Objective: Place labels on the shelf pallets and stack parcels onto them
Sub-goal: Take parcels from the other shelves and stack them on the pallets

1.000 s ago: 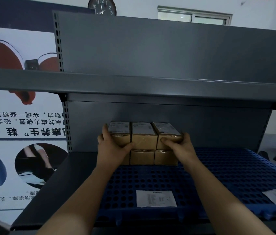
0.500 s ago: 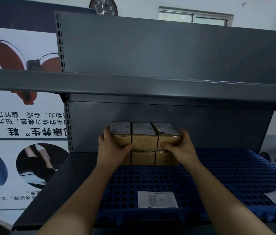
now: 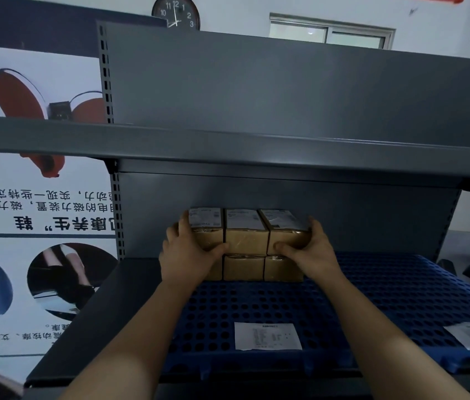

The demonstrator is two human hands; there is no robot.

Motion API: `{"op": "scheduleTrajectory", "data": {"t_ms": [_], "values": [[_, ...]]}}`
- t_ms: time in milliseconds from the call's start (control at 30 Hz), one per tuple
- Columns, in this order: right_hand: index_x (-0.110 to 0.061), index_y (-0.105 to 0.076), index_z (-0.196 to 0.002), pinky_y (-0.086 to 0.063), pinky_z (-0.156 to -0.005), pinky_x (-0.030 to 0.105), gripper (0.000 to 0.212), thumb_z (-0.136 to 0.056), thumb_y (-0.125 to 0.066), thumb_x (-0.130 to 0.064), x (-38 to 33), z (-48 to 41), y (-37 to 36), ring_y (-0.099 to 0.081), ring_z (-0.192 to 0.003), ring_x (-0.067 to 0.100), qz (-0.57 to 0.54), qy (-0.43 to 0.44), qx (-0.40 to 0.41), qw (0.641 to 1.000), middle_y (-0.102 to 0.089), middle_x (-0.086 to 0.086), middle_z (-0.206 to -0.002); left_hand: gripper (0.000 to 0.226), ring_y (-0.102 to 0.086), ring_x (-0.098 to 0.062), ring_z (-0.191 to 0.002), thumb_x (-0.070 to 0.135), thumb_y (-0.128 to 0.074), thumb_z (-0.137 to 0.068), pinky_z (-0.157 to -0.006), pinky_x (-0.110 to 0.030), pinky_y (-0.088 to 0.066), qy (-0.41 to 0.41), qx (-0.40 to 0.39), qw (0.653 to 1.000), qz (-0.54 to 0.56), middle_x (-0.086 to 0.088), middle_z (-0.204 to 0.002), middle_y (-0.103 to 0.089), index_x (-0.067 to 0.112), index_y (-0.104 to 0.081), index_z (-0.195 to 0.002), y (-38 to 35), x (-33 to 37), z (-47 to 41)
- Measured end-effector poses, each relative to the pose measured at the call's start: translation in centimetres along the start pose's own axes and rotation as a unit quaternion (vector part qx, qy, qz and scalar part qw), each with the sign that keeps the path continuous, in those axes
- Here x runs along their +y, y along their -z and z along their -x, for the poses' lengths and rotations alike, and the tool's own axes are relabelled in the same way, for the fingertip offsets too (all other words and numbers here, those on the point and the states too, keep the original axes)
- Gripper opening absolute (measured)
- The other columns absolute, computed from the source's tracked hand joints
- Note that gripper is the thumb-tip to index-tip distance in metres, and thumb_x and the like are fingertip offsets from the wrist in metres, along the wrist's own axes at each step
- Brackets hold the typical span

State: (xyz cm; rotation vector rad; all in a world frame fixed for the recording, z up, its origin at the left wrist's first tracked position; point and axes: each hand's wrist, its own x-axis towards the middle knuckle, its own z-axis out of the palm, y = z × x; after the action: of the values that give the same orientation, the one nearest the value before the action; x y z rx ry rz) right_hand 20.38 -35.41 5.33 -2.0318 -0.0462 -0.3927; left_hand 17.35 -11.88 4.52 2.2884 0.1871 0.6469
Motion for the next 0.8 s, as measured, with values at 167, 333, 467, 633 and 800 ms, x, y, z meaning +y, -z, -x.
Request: {"op": "scheduleTrajectory", "data": {"t_ms": [167, 333, 467, 633, 800], "values": [[-0.023, -0.019, -0.152, -0.033, -0.113, 0.043, 0.101, -0.074, -0.080, -0.042, -0.5, 1.4, 1.1, -0.030, -0.139, 0.027, 0.076, 0.024, 0.033, 0.996, -0.030, 0.008, -0.153, 0.086, -0.037, -0.032, -0.133, 0.059, -0.057, -0.083, -0.111, -0.051, -0.028, -0.089, 0.076, 0.992, -0.057, -0.014, -0.148, -0.036, 0.013, -0.025, -0.149, 0.4, 1.1, 0.8], [-0.012, -0.040, -0.143, -0.033, -0.111, 0.045, 0.070, -0.085, -0.068, -0.040, -0.5, 4.4, 2.6, -0.037, -0.134, 0.030, 0.214, 0.064, 0.076, 0.972, -0.043, 0.013, -0.145, 0.064, -0.046, -0.030, -0.126, 0.049, -0.042, -0.087, -0.111, -0.050, -0.027, -0.203, 0.076, 0.975, -0.055, -0.011, -0.140, -0.049, 0.012, -0.046, -0.138, 0.4, 4.0, 3.4], [-0.016, -0.051, -0.134, -0.024, -0.115, 0.051, 0.053, -0.088, -0.062, -0.041, 0.4, 8.3, 4.6, -0.038, -0.135, 0.028, 0.301, 0.084, 0.092, 0.945, -0.048, 0.007, -0.141, 0.059, -0.049, -0.027, -0.123, 0.053, -0.037, -0.087, -0.106, -0.046, -0.031, -0.243, -0.007, 0.968, -0.064, -0.006, -0.135, -0.055, 0.017, -0.055, -0.130, -0.8, 6.2, 6.6], [-0.014, -0.039, -0.146, -0.009, -0.120, 0.043, 0.064, -0.092, -0.054, -0.046, 2.2, 14.6, 8.7, -0.028, -0.143, 0.023, 0.408, 0.018, 0.115, 0.906, -0.038, 0.004, -0.152, 0.053, -0.048, -0.022, -0.123, 0.052, -0.040, -0.093, -0.104, -0.043, -0.035, -0.286, -0.099, 0.952, -0.046, 0.000, -0.136, -0.054, 0.021, -0.050, -0.135, -3.7, 8.6, 11.7], [-0.017, -0.036, -0.147, -0.004, -0.121, 0.043, 0.063, -0.094, -0.050, -0.047, 4.5, 22.8, 13.8, -0.021, -0.146, 0.018, 0.444, -0.079, 0.138, 0.882, -0.033, 0.001, -0.155, 0.051, -0.046, -0.019, -0.127, 0.048, -0.041, -0.095, -0.106, -0.039, -0.032, -0.339, -0.184, 0.922, -0.022, 0.003, -0.139, -0.051, 0.022, -0.047, -0.138, -6.7, 12.0, 18.9]]}}
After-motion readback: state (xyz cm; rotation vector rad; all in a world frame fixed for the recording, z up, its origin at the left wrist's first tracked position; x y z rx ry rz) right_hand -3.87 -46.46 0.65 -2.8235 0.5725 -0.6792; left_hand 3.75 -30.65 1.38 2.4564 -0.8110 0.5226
